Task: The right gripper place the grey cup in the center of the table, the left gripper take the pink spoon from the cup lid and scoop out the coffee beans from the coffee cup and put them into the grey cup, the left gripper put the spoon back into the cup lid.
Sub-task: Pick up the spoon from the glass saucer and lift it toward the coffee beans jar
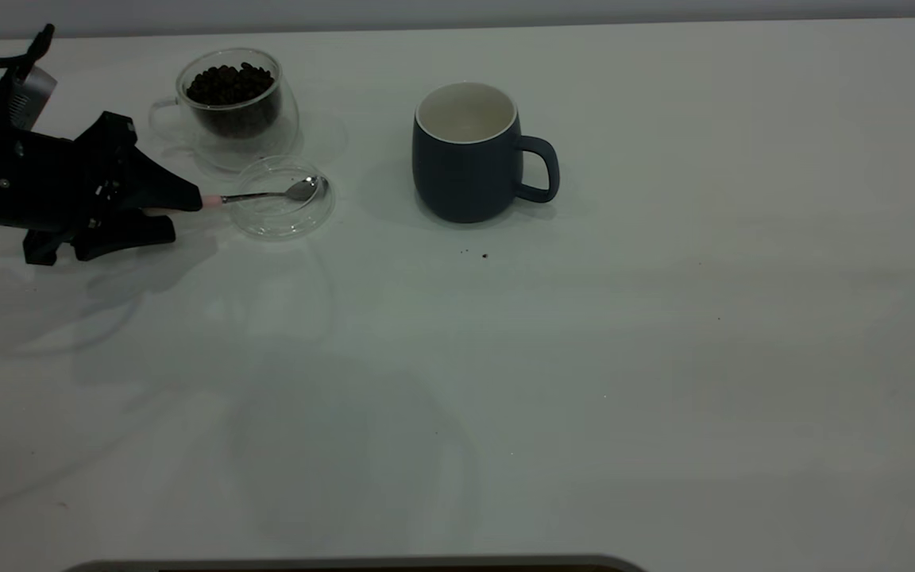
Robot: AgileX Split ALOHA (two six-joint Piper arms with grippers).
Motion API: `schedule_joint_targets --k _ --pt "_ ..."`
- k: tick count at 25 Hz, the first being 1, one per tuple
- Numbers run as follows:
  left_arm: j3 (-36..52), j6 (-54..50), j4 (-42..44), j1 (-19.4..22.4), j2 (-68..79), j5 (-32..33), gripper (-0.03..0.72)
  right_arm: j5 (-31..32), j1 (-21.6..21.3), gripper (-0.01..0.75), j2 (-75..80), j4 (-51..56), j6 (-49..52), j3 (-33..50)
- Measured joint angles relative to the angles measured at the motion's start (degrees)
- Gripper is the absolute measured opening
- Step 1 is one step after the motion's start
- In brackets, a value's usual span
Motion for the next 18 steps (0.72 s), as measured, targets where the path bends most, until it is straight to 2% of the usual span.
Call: schedule_joint_targets --k 13,16,18 --pt "-1.5 0.0 0.0 0.0 0.0 -0.3 0.46 0.0 0.0 0.502 0.0 0.0 0.0 0.0" --pt "-1.5 0.0 0.0 0.0 0.0 -0.3 0.421 0.0 0.0 0.502 0.0 0.0 0.0 0.0" --pt "-1.5 0.0 0.0 0.0 0.0 -0.3 0.358 0.0 0.0 0.502 0.0 0.0 0.0 0.0"
